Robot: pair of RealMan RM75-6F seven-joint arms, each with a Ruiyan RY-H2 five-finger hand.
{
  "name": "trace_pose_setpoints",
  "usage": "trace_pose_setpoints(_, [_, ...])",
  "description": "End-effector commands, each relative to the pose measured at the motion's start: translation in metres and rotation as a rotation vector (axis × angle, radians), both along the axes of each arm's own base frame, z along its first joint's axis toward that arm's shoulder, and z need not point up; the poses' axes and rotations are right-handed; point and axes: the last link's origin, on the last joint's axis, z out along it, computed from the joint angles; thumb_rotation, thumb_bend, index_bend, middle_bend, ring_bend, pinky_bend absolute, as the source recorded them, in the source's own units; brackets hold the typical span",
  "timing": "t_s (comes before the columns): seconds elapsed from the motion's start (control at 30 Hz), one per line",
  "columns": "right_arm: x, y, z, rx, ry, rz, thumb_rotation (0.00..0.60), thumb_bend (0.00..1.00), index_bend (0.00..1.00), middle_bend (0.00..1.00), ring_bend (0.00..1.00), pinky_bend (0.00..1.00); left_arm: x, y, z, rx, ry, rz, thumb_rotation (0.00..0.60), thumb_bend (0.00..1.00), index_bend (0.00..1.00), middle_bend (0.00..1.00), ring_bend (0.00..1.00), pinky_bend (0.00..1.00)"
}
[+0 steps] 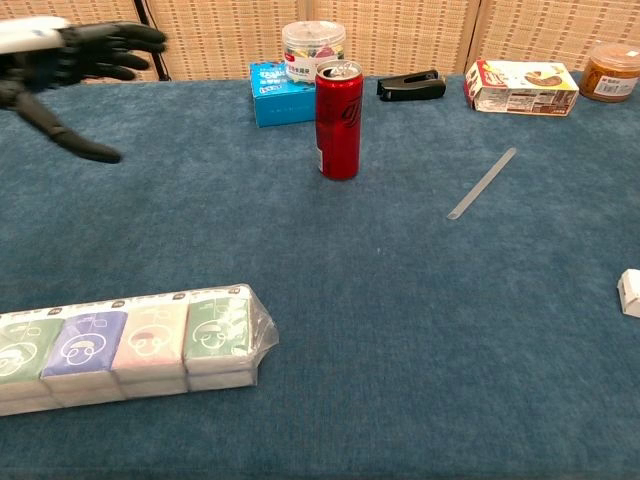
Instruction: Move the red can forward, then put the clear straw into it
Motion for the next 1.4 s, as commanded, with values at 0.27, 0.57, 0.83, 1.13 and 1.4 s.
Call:
trace_pose_setpoints(0.27, [-0.011, -0.005, 0.003, -0.013, 0.000, -0.048, 0.600, 0.00, 0.00, 0.00, 0.00, 0.00, 0.048, 0.056, -0.058, -0.071, -0.158, 0.080, 0.600, 0.00, 0.00, 0.00, 0.00, 0.00])
trace_pose_setpoints(0.57, [-0.005, -0.001, 0.008, -0.034, -0.016, -0.012, 0.600, 0.00, 0.00, 0.00, 0.00, 0.00, 0.068, 0.079, -0.083, -0.106, -0.165, 0.130, 0.600, 0.00, 0.00, 0.00, 0.00, 0.00])
trace_pose_setpoints(0.83, [-0.003, 0.000, 0.011, -0.065, -0.028, 0.022, 0.600, 0.00, 0.00, 0.00, 0.00, 0.00, 0.092, 0.092, -0.102, -0.119, -0.184, 0.140, 0.600, 0.00, 0.00, 0.00, 0.00, 0.00])
trace_pose_setpoints(1.13, [-0.007, -0.001, 0.012, -0.074, -0.026, 0.010, 0.600, 0.00, 0.00, 0.00, 0.00, 0.00, 0.105, 0.101, -0.120, -0.126, -0.177, 0.177, 0.600, 0.00, 0.00, 0.00, 0.00, 0.00])
trace_pose_setpoints(1.4, [-0.010, -0.003, 0.014, -0.082, -0.030, 0.001, 0.600, 0.00, 0.00, 0.00, 0.00, 0.00, 0.111, 0.103, -0.130, -0.135, -0.170, 0.182, 0.600, 0.00, 0.00, 0.00, 0.00, 0.00])
